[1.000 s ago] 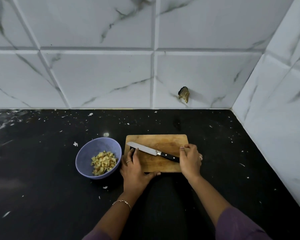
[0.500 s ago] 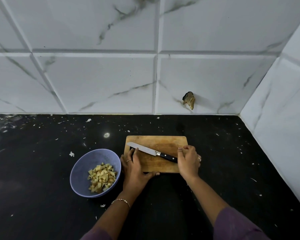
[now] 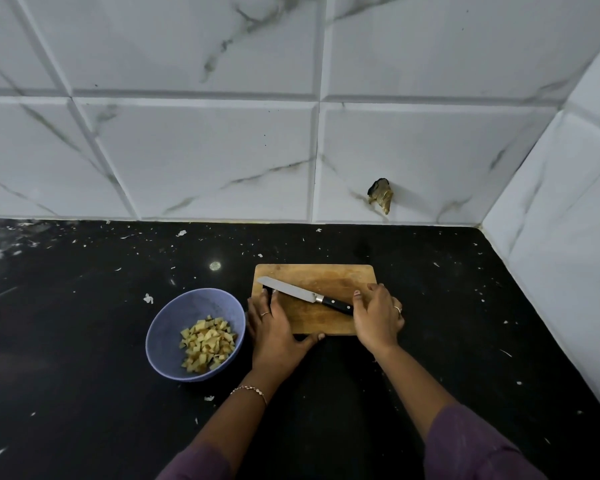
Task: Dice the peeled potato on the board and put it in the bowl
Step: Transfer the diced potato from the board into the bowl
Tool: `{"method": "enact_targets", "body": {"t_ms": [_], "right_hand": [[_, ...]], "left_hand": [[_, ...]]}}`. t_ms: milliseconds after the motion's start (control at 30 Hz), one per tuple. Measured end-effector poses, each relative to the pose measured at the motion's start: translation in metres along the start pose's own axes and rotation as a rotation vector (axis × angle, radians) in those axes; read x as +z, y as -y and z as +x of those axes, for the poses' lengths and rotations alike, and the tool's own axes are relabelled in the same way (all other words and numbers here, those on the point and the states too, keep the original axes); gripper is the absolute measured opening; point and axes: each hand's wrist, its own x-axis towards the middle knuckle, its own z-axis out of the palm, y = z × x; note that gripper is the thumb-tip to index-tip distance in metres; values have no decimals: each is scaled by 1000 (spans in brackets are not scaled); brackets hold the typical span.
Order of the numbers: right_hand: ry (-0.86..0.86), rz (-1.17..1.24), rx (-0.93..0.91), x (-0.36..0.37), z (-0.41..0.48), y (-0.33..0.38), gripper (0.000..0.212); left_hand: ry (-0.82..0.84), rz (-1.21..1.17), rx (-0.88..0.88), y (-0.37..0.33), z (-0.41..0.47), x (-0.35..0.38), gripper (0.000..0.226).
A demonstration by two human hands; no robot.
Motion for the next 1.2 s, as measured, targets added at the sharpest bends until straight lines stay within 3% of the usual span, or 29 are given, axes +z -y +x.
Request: {"method": "enact_targets", "body": {"t_ms": [167,333,600,967,1100,1200], "right_hand": [[-31,-23,-149,-2,-19,15,46],[-45,147,-360,2,-42,35,39],[144,261,-490,32,-84,74,38],[482,486,-160,83,-118,108,53],[537,542,-97,92,-124,116,46],[535,554,-72,95,-127,118,43]], "left_hand": [[-51,-25,154,-16,-9,-7,106],[-158,-94,216,-27,-22,-29,84],[-374,-160,115,15,-41,-73,61],[-502,-243,-219,91,-53,-100,60],[-493,-520,-367,101,-51,-99,63],[-390,-878,-490,108,-50,-97,50]]}}
